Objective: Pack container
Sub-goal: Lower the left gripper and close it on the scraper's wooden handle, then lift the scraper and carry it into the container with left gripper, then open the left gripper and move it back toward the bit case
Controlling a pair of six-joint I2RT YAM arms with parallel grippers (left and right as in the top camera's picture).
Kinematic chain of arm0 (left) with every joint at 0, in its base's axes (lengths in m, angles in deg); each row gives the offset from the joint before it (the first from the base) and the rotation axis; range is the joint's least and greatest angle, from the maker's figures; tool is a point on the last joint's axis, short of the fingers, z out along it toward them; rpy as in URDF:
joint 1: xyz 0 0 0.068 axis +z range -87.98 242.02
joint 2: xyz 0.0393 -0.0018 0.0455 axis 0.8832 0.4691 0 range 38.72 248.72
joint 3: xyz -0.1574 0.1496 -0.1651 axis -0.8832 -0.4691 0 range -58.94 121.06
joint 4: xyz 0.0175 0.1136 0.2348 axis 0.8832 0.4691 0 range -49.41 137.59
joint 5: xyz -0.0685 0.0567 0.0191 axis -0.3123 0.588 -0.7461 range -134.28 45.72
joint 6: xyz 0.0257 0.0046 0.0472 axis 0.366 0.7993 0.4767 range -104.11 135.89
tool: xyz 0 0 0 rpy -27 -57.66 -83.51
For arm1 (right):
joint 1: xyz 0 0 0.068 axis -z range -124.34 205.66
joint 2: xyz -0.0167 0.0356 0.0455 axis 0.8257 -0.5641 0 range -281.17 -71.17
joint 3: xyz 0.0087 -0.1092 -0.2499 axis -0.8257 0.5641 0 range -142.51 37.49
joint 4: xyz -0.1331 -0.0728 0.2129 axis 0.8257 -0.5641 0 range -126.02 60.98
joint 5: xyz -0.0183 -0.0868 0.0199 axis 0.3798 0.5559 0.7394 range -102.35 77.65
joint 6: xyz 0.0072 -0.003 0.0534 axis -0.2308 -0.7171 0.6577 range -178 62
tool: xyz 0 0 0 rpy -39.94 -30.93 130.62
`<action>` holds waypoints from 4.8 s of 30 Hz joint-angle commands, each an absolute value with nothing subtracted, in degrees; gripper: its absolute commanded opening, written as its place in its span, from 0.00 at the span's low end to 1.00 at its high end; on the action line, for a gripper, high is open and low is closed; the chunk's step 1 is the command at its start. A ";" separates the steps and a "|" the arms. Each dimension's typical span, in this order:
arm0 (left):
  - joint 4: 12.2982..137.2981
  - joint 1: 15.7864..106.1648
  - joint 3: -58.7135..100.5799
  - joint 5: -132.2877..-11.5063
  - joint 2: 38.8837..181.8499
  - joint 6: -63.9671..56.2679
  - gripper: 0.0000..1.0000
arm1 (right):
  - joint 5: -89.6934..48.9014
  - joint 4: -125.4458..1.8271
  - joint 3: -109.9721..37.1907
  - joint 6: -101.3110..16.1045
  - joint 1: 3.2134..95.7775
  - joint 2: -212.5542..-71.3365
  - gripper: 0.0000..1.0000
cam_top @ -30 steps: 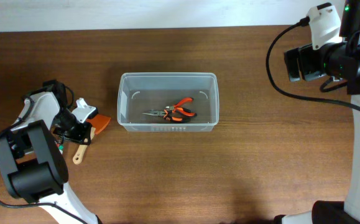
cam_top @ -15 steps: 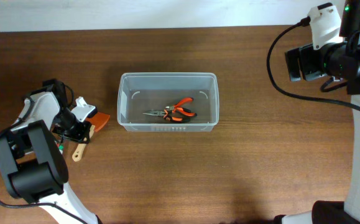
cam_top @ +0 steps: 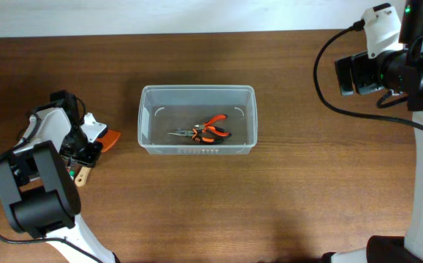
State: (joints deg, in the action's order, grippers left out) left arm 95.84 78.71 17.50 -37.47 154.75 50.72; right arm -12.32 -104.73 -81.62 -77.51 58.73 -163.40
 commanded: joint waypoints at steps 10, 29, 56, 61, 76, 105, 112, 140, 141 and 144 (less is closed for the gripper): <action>95.29 79.06 16.78 -37.63 156.69 49.49 0.27 | -11.60 -104.70 -81.49 -76.98 59.06 -163.53 0.98; 98.26 76.57 20.89 -38.46 155.73 48.01 0.02 | -11.60 -104.70 -81.49 -76.98 59.06 -163.53 0.99; 117.04 57.36 51.49 -36.27 141.98 46.43 0.02 | -11.64 -104.70 -81.49 -76.96 59.06 -163.53 0.98; 112.29 51.19 51.47 -38.52 141.98 56.81 0.02 | -11.64 -104.73 -81.49 -76.96 59.06 -163.53 0.99; 111.18 45.99 50.92 -52.66 154.83 69.10 0.02 | -11.66 -104.75 -81.49 -76.96 59.06 -163.53 0.99; 112.86 45.56 50.96 -52.16 164.71 69.10 0.38 | -11.64 -105.38 -81.49 -76.96 59.06 -163.53 0.99; 114.33 45.56 51.77 -51.92 164.06 69.10 0.50 | -11.64 -105.42 -81.49 -76.96 59.06 -163.53 0.98; 122.94 75.83 50.02 -36.07 110.53 33.08 0.99 | -11.66 -105.60 -81.49 -76.96 59.06 -163.53 0.99; 122.00 76.70 47.01 -36.62 109.11 33.08 0.99 | -11.66 -105.60 -81.49 -76.96 59.06 -163.53 0.98; 117.45 79.15 35.97 -36.60 105.42 33.49 0.99 | -11.66 -105.69 -81.49 -76.96 59.06 -163.53 0.99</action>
